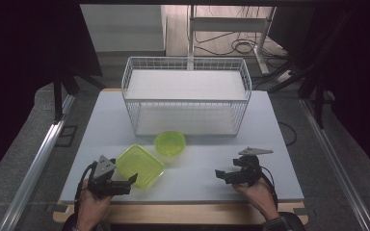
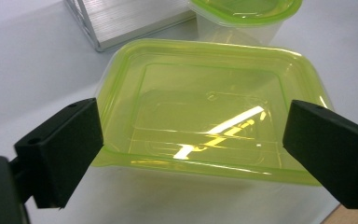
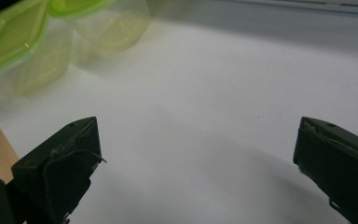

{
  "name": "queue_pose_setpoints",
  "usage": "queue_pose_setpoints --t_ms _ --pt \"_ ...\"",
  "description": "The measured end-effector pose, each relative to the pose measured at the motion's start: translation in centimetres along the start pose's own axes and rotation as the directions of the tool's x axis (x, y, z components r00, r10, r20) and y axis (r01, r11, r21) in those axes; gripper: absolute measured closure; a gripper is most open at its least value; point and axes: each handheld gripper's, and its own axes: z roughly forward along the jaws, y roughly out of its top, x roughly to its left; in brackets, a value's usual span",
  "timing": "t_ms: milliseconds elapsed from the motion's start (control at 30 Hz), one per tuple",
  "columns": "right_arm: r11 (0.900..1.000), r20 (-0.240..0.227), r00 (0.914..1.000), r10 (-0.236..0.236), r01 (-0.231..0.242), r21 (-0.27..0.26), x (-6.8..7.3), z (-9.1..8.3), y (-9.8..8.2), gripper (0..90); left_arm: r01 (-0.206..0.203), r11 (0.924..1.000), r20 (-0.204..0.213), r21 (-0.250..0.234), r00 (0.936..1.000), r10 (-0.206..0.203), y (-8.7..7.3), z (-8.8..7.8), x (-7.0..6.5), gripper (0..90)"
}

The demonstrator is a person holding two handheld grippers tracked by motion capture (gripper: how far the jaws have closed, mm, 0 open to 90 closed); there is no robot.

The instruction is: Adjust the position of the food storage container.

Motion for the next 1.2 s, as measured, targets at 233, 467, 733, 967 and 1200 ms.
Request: queue_pose_setpoints --t_ms 233,467,733,967,1200 --pt "0.999 0.054 0.9978 -0.038 0.036 0.041 0.5 0.2 0.0 10.1 -0.024 0.9994 0.035 0.027 0.9991 0.023 0.0 0.3 0.2 8.6" --pt "0.997 0.065 0.9962 -0.059 0.055 0.052 0.9 0.3 0.1 17.0 -0.052 0.9977 0.043 0.044 0.9978 0.051 0.2 0.4 -0.4 8.9" --pt "0.997 0.057 0.996 -0.069 0.067 0.039 1.2 0.2 0.5 25.9 -0.03 0.9993 0.066 0.022 0.9974 0.028 0.5 0.1 -0.6 6.2" --pt "0.995 0.032 0.995 -0.094 0.093 0.044 1.8 0.7 1.6 33.9 -0.039 0.9986 0.053 0.036 0.9979 0.038 0.5 0.2 -0.7 3.7" --pt "0.99 -0.021 0.992 -0.124 0.125 0.062 2.4 1.6 3.2 49.4 -0.058 0.9968 0.031 0.055 0.998 0.056 0.5 0.3 -1.0 2.5"
